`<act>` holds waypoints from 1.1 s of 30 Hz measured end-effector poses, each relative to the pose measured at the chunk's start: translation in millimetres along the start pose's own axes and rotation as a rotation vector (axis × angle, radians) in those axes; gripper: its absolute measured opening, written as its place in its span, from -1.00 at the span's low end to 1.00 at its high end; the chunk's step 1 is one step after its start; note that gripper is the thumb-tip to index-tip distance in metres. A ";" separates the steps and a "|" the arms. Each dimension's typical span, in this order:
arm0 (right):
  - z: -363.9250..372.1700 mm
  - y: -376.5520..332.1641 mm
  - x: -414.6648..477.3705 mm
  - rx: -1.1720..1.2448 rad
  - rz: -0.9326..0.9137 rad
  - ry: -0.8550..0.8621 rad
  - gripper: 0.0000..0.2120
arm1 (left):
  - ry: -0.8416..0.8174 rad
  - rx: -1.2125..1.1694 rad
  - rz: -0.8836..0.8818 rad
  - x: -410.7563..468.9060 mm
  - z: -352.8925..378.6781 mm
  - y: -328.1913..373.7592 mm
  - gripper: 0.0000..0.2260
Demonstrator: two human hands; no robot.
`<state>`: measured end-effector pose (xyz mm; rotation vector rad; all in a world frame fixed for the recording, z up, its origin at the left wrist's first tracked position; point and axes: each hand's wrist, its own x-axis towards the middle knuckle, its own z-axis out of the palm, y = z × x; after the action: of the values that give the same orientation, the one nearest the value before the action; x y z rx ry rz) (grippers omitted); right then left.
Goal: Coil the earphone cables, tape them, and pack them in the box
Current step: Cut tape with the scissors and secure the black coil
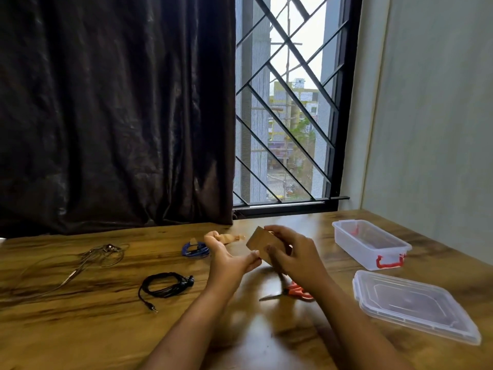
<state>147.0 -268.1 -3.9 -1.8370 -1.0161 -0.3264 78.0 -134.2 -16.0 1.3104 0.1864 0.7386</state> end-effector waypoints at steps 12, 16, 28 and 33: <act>8.4 15.4 -5.1 -0.565 -0.033 -0.118 -0.72 | 0.107 0.556 0.113 6.8 -17.4 -12.9 -0.46; 7.9 10.9 -6.1 -0.673 -0.039 -0.090 -0.75 | 0.043 0.620 0.155 3.3 -15.4 -11.8 -0.52; 38.4 1.1 -4.5 -1.050 -0.191 0.046 -0.63 | -0.099 0.855 0.275 -9.6 -14.6 -10.2 -0.59; 38.3 2.1 -3.3 -1.034 -0.222 0.067 -0.58 | -0.118 0.894 0.300 -9.6 -15.7 -10.4 -0.58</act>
<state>138.7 -237.7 -26.0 -2.5735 -1.0941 -1.2131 66.5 -127.9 -32.6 2.2632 0.2392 0.8632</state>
